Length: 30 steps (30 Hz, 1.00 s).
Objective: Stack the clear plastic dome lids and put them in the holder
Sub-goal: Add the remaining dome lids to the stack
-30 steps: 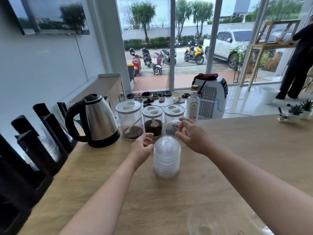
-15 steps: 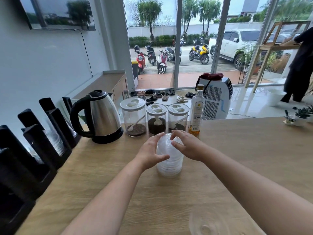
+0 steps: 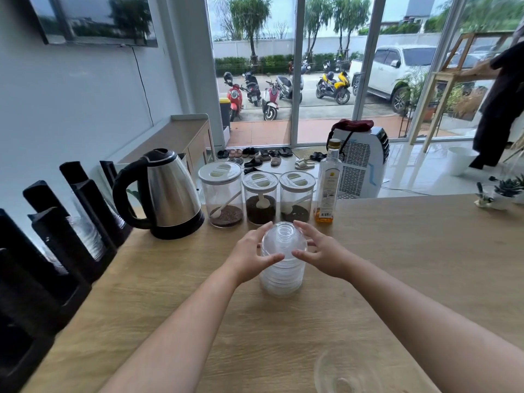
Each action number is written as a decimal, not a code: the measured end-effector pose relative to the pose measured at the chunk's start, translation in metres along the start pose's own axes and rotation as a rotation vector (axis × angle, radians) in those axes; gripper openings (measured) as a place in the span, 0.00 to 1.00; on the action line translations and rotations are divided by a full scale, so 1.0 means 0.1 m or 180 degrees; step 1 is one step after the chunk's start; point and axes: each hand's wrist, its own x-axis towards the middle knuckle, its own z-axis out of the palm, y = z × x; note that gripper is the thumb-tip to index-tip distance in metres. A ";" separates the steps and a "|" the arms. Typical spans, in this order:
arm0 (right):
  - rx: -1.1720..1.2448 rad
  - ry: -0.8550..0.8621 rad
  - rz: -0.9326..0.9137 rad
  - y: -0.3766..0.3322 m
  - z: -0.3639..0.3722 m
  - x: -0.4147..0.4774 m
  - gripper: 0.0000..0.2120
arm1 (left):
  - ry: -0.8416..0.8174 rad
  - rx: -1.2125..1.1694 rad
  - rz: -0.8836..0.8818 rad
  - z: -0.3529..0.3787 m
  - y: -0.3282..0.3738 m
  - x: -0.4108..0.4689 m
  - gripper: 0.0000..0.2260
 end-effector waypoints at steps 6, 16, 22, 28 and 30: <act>-0.0197 0.0091 -0.0109 0.05 0.04 0.00 0.38 | 0.0020 0.0084 -0.0029 0.03 -0.04 0.01 0.39; -0.0366 0.0117 -0.0045 0.05 0.08 -0.01 0.38 | 0.0016 -0.0098 -0.0114 0.06 -0.10 -0.02 0.37; -0.0259 0.0159 -0.0025 -0.01 0.03 -0.04 0.42 | -0.0037 -0.0091 -0.0037 0.00 -0.05 -0.03 0.39; -0.0105 0.0559 0.0005 -0.03 -0.05 -0.19 0.38 | 0.0532 0.0194 0.0507 -0.12 0.10 -0.08 0.31; -0.0130 0.0786 0.0020 -0.02 -0.08 -0.28 0.34 | 0.1002 0.0378 0.0931 -0.12 0.23 -0.13 0.18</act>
